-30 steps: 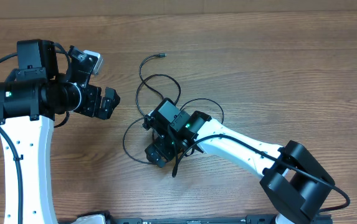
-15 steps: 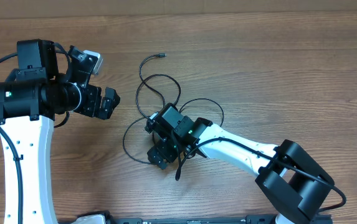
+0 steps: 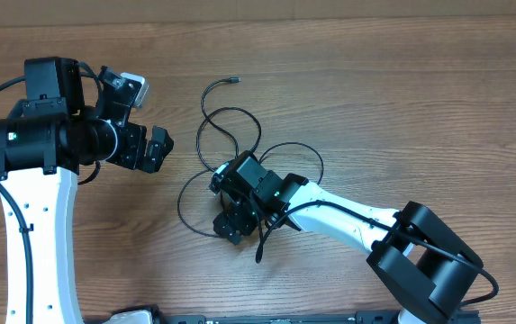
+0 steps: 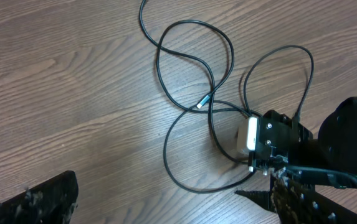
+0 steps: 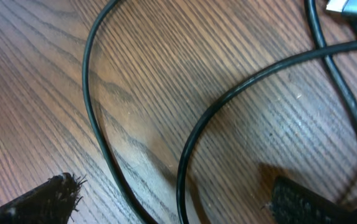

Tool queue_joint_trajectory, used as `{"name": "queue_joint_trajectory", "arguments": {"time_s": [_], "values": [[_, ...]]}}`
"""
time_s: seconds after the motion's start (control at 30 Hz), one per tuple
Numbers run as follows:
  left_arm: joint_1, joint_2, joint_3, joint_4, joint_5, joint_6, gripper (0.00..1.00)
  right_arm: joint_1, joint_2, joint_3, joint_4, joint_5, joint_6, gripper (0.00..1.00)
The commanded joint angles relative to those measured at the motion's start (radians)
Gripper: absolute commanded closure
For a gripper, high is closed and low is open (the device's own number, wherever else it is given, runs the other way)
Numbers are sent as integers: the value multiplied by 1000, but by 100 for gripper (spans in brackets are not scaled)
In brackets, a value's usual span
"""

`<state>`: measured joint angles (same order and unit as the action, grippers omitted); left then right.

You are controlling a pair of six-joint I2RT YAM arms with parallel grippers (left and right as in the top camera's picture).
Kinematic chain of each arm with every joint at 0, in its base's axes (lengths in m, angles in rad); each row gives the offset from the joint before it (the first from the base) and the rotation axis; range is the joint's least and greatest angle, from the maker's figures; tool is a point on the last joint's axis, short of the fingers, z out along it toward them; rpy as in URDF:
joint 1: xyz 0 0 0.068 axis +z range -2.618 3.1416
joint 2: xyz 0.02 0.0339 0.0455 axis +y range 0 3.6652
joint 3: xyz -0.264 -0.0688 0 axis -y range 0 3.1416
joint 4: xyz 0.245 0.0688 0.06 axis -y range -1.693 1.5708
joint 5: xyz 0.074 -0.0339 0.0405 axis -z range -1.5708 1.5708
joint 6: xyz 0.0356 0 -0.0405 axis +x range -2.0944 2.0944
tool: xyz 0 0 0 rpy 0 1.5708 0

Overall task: Untangle cables
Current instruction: 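Lower the right gripper onto the pile and grasp a cable strand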

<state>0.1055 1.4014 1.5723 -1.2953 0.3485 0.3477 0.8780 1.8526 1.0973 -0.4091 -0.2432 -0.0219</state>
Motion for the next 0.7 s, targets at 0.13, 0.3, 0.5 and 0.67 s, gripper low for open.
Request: {"name": "queue_joint_trajectory", "arguments": {"time_s": [0.13,0.3,0.5,0.67], "values": [[5,-1,8,-2,14,12,1,4,8,-5,-1,118,-76,0],[5,-1,8,-2,15,12,0,4,9,-5,-7,122,-118,0],[5,-1,8,-2,15,12,0,4,37,-5,-5,119,-118,0],[5,-1,8,-2,15,12,0,6,65,-5,-6,118,-117,0]]}}
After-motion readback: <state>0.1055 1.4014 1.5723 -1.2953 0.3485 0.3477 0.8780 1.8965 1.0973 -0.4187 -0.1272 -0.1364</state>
